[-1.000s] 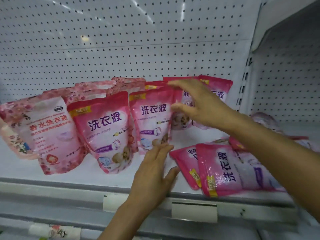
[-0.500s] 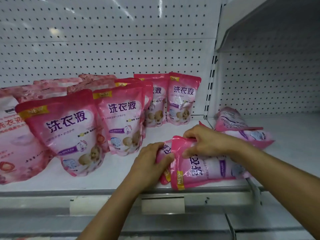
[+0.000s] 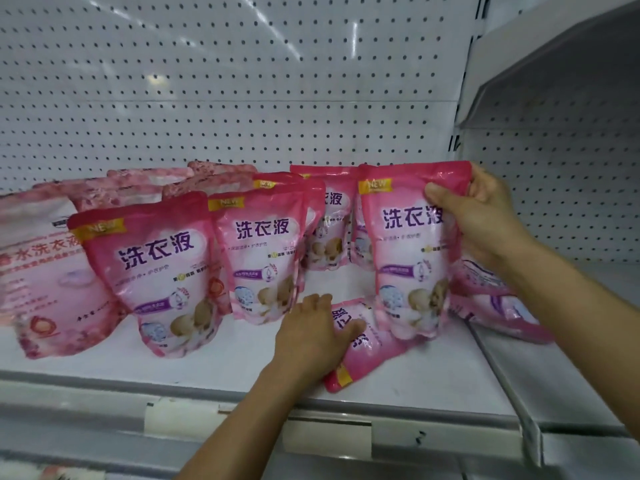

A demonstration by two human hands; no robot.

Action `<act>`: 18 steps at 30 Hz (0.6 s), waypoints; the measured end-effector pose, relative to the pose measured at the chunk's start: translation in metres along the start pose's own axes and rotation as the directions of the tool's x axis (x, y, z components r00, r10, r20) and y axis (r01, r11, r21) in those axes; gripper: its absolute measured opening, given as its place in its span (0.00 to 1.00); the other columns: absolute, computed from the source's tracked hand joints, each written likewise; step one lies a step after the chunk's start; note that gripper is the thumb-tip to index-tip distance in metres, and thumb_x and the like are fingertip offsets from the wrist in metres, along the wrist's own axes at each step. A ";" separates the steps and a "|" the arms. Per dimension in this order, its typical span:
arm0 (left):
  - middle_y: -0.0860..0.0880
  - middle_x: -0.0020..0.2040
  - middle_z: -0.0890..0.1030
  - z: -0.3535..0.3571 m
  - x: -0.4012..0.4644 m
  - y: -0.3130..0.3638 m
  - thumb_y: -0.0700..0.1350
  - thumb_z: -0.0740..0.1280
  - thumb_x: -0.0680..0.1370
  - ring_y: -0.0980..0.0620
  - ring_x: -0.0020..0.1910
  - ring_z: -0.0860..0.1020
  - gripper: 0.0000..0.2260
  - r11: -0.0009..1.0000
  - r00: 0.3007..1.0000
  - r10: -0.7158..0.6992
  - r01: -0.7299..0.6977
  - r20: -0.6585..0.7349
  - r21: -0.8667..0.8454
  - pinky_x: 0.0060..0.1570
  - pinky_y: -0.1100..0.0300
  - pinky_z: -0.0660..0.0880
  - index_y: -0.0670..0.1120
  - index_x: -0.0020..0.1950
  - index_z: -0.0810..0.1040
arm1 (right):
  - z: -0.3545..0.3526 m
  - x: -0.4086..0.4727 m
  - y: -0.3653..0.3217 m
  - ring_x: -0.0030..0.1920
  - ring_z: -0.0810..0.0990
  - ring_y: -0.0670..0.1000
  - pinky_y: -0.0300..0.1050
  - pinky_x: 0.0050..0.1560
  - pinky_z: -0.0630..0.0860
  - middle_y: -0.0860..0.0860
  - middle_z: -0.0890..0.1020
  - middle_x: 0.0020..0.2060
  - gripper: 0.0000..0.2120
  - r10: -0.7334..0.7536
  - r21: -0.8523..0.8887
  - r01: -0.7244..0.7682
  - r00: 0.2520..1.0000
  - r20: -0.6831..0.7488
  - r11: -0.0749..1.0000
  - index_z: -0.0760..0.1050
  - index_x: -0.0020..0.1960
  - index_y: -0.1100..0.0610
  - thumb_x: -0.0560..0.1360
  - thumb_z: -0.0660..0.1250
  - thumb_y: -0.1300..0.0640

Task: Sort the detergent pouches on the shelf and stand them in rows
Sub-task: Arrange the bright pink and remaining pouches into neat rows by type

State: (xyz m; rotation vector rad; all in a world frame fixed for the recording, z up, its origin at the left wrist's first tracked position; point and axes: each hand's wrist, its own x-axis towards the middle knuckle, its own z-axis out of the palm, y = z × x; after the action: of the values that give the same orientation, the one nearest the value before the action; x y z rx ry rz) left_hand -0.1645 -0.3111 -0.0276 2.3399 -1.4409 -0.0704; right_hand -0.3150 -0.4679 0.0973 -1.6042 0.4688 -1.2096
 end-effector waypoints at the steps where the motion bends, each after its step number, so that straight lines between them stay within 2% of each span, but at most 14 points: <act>1: 0.45 0.72 0.70 0.000 0.004 0.001 0.67 0.58 0.77 0.45 0.70 0.69 0.33 0.999 0.999 -0.013 0.012 0.030 0.037 0.67 0.52 0.67 0.47 0.75 0.64 | 0.009 0.005 0.003 0.42 0.84 0.43 0.37 0.44 0.80 0.47 0.83 0.43 0.13 -0.023 0.027 0.024 0.999 -0.039 0.999 0.76 0.49 0.52 0.72 0.71 0.68; 4: 0.45 0.70 0.73 -0.003 0.015 -0.001 0.75 0.60 0.70 0.44 0.68 0.71 0.40 0.991 0.991 -0.100 0.092 0.086 0.095 0.65 0.49 0.69 0.49 0.72 0.67 | 0.034 0.021 0.011 0.45 0.83 0.44 0.40 0.51 0.80 0.47 0.83 0.43 0.12 -0.105 0.047 0.110 0.989 -0.100 0.993 0.75 0.48 0.53 0.73 0.71 0.68; 7: 0.47 0.59 0.79 -0.008 0.016 -0.002 0.80 0.60 0.62 0.46 0.58 0.77 0.41 0.983 0.971 -0.165 0.149 0.173 0.102 0.58 0.50 0.74 0.49 0.59 0.74 | 0.052 0.040 0.020 0.46 0.82 0.46 0.41 0.54 0.80 0.49 0.82 0.43 0.11 -0.171 0.048 0.179 0.974 -0.150 0.983 0.74 0.47 0.54 0.73 0.71 0.68; 9: 0.50 0.54 0.81 -0.013 0.014 -0.003 0.82 0.61 0.58 0.48 0.53 0.79 0.42 0.979 0.950 -0.203 0.199 0.237 0.038 0.56 0.51 0.76 0.50 0.56 0.74 | 0.061 0.050 0.030 0.45 0.82 0.46 0.40 0.53 0.79 0.49 0.82 0.43 0.11 -0.160 0.075 0.174 0.973 -0.164 0.982 0.74 0.46 0.53 0.73 0.71 0.67; 11: 0.51 0.50 0.83 -0.017 0.012 -0.004 0.81 0.66 0.51 0.50 0.50 0.81 0.43 0.956 0.934 -0.237 0.274 0.267 -0.109 0.54 0.50 0.78 0.51 0.53 0.76 | 0.067 0.055 0.047 0.46 0.82 0.46 0.39 0.53 0.78 0.49 0.82 0.43 0.12 -0.079 0.110 0.095 0.986 -0.144 0.989 0.74 0.45 0.52 0.73 0.71 0.67; 13: 0.51 0.45 0.86 -0.021 0.013 -0.007 0.76 0.72 0.46 0.50 0.44 0.84 0.42 0.898 0.927 -0.246 0.327 0.282 -0.294 0.51 0.49 0.81 0.50 0.49 0.80 | 0.068 0.055 0.063 0.49 0.82 0.49 0.42 0.58 0.77 0.50 0.82 0.46 0.10 0.039 0.064 -0.032 0.994 -0.101 0.997 0.74 0.49 0.54 0.74 0.71 0.66; 14: 0.50 0.43 0.86 -0.023 0.011 -0.007 0.72 0.76 0.48 0.50 0.42 0.85 0.38 0.864 0.928 -0.237 0.336 0.287 -0.375 0.49 0.49 0.82 0.49 0.48 0.81 | 0.065 0.055 0.068 0.51 0.82 0.49 0.44 0.60 0.77 0.50 0.83 0.48 0.10 0.087 0.020 -0.086 0.993 -0.076 0.996 0.75 0.52 0.55 0.74 0.71 0.66; 16: 0.48 0.41 0.87 -0.028 0.008 -0.003 0.58 0.81 0.61 0.53 0.37 0.85 0.21 0.798 0.935 -0.205 0.332 0.290 -0.503 0.46 0.53 0.83 0.46 0.45 0.83 | 0.056 0.055 0.070 0.52 0.81 0.47 0.44 0.60 0.76 0.48 0.82 0.49 0.14 0.151 -0.041 -0.151 0.989 -0.004 0.988 0.73 0.57 0.56 0.75 0.70 0.66; 18: 0.49 0.38 0.85 -0.032 0.009 0.000 0.45 0.79 0.69 0.56 0.32 0.84 0.08 0.748 0.952 -0.175 0.293 0.250 -0.595 0.41 0.57 0.83 0.45 0.44 0.83 | 0.047 0.050 0.070 0.55 0.79 0.48 0.39 0.55 0.75 0.47 0.79 0.52 0.20 0.152 -0.156 -0.145 0.988 0.035 0.977 0.68 0.64 0.55 0.75 0.70 0.64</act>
State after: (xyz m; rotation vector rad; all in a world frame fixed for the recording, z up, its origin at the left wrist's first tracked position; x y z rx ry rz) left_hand -0.1526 -0.3090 0.0031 1.9514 -0.9634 -0.7379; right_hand -0.2353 -0.5113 0.0611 -1.6910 0.6529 -1.0426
